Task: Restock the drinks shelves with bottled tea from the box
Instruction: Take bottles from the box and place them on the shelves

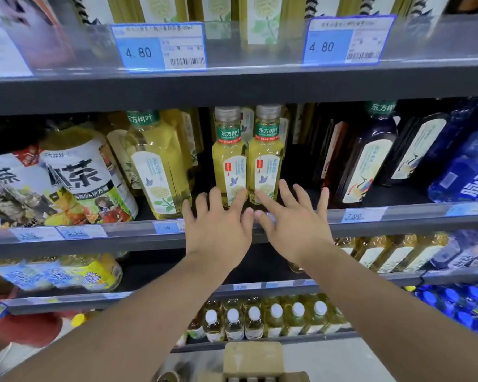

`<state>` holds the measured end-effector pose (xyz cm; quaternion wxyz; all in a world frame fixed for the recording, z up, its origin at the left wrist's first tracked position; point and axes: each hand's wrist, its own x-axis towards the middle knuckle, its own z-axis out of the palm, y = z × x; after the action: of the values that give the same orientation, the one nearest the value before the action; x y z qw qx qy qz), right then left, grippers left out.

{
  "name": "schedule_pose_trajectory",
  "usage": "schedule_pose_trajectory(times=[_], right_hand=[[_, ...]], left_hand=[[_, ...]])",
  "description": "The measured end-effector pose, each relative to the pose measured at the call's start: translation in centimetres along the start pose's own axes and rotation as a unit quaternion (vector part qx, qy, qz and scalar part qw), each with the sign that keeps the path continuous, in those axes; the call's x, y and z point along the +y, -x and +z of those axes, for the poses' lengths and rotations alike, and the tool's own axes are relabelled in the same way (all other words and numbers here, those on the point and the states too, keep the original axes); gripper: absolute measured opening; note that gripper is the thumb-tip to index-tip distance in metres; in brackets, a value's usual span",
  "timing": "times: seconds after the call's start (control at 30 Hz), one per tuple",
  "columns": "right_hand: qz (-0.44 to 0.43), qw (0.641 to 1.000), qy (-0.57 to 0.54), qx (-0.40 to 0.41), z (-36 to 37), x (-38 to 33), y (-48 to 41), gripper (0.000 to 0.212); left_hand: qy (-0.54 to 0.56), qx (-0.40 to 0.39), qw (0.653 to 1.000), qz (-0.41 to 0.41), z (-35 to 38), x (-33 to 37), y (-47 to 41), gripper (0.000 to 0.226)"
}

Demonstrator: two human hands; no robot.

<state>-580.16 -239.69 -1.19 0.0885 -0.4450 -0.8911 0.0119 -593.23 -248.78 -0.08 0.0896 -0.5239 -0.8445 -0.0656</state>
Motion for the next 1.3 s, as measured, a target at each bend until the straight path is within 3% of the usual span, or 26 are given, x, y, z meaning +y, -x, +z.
schedule_pose_trajectory(times=[0.23, 0.47, 0.6, 0.7, 0.9, 1.1, 1.2, 1.3], right_hand=[[-0.006, 0.995, -0.050, -0.084, -1.1, 1.2, -3.9, 0.069], [-0.004, 0.991, -0.057, -0.121, -1.3, 0.9, -8.0, 0.057], [0.010, 0.988, -0.061, -0.142, -1.1, 0.6, -10.1, 0.054], [0.020, 0.988, -0.059, -0.143, -1.1, 0.4, -11.5, 0.054], [0.037, 0.988, -0.069, -0.133, -0.6, -0.2, -12.9, 0.056], [0.078, 0.991, -0.076, -0.071, -1.1, -0.1, -13.1, 0.051], [0.036, 0.998, -0.045, 0.009, -1.5, -0.8, -12.6, 0.035], [-0.006, 0.999, -0.037, -0.038, -1.6, -1.2, -12.7, 0.051]], left_hand=[[0.086, -0.061, 0.994, -0.030, -0.1, -0.5, -3.8, 0.052], [0.114, -0.145, 0.979, -0.090, 0.3, 0.6, -7.6, 0.065], [0.106, -0.179, 0.973, -0.099, 0.3, 1.0, -10.4, 0.061], [0.142, -0.204, 0.955, -0.164, 0.2, 1.3, -12.4, 0.074], [0.262, -0.179, 0.934, -0.166, 0.8, 0.9, -14.9, 0.087], [0.302, -0.155, 0.922, -0.188, 1.6, 0.8, -16.0, 0.084], [0.325, -0.152, 0.912, -0.201, 1.7, 0.9, -16.2, 0.084], [0.318, -0.150, 0.911, -0.214, 1.6, 1.3, -16.3, 0.082]])
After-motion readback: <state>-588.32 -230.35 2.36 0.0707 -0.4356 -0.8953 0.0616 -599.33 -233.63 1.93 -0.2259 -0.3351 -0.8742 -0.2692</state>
